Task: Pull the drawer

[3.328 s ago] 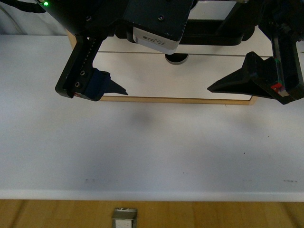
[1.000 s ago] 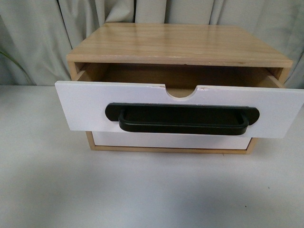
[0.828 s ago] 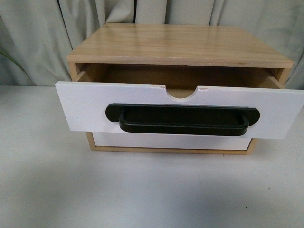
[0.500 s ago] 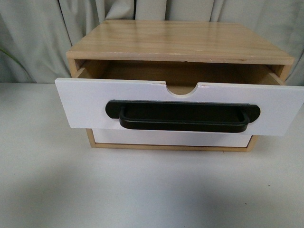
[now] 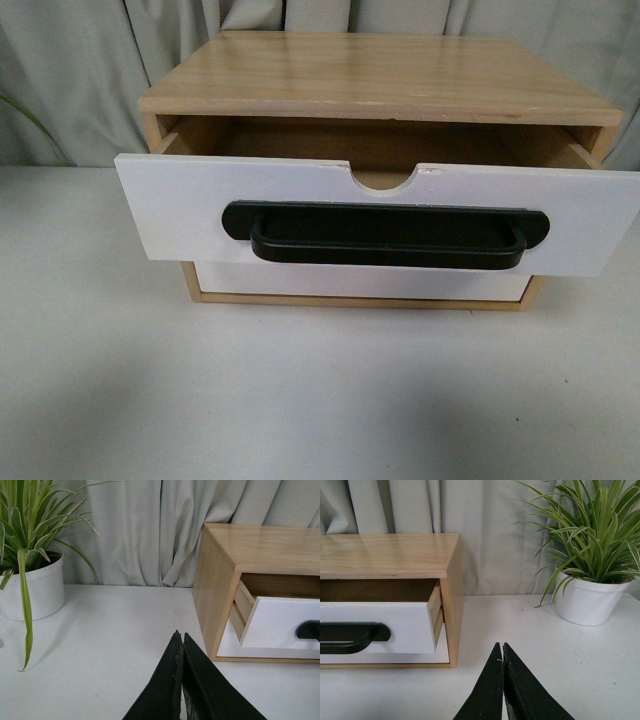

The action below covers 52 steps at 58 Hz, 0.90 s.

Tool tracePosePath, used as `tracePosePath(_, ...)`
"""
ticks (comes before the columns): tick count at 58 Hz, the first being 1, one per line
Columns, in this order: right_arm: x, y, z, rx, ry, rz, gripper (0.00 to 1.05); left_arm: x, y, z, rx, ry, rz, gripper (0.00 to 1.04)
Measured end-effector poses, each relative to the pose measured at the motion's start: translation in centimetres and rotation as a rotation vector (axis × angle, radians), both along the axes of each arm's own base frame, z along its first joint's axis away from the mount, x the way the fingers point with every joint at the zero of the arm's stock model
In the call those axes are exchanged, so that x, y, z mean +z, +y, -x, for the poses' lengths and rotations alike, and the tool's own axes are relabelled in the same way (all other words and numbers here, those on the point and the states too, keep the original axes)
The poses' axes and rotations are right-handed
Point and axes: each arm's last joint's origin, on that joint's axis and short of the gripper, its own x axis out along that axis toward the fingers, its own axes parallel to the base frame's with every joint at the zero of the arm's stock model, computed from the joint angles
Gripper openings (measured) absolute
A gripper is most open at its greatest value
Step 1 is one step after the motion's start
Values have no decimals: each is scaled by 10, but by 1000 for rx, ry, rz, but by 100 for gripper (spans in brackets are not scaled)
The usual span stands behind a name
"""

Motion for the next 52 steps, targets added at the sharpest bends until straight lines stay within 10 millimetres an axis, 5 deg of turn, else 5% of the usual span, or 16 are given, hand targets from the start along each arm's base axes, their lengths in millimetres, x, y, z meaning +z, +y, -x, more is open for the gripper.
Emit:
tracePosePath(38, -11, 0, 0, 0, 2, 0, 1, -12, 0, 15, -2, -7, 1, 4)
tracePosePath(52, -11, 0, 0, 0, 2, 0, 46, -12, 0, 15, -2, -7, 3, 52)
